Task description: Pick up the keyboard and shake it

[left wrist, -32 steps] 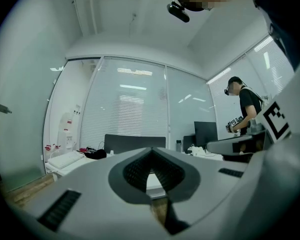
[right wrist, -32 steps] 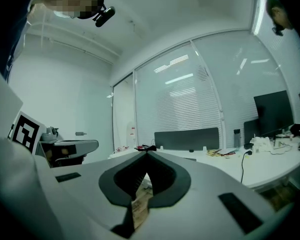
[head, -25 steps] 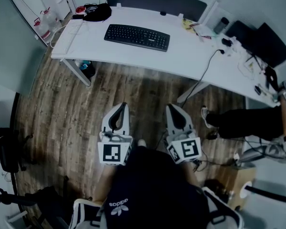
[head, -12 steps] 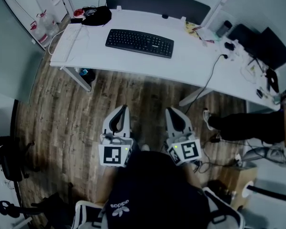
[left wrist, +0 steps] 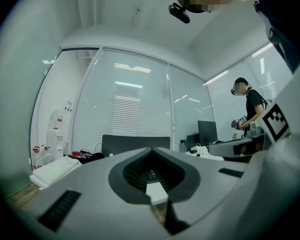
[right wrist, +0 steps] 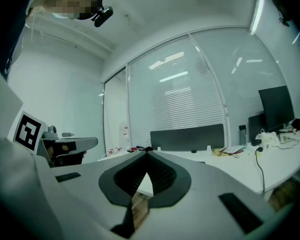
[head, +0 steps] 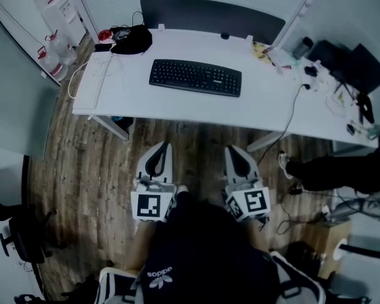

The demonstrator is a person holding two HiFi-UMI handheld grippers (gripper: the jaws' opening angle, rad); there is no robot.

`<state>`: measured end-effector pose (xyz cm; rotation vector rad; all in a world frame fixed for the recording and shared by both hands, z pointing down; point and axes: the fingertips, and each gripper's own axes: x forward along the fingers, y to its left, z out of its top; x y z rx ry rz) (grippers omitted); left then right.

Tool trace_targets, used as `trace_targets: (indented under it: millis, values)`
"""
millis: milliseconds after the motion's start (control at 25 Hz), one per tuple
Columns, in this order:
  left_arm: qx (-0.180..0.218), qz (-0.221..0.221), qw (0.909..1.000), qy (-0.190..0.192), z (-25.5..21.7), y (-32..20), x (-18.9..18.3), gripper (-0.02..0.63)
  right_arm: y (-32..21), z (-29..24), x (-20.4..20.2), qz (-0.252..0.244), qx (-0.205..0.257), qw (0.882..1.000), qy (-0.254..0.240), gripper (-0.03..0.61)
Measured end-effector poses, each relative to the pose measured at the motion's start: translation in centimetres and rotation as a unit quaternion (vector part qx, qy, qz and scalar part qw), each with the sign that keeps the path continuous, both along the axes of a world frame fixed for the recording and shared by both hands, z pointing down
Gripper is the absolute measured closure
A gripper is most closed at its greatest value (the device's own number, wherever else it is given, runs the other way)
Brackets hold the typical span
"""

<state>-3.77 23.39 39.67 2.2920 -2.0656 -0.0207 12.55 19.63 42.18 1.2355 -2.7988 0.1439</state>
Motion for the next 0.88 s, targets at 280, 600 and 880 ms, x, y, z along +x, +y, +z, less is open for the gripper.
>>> trace_targets:
  millis: [280, 600, 880]
  values:
    - [0.000, 0.008, 0.9999, 0.008, 0.0, -2.5, -1.6, 0.611, -1.7, -0.1, -1.6, 0.004, -0.001, 1.000, 0.005, 0.574]
    - [-0.008, 0.009, 0.9999, 0.004, 1.0, -6.7, -1.9, 0.611, -6.1, 0.8, -1.8, 0.005, -0.012, 1.000, 0.010, 0.575]
    - [-0.001, 0.016, 0.9998, 0.012, 0.6, -13.9, -1.9, 0.611, -14.4, 0.3, -1.8, 0.017, -0.010, 1.000, -0.002, 0.574]
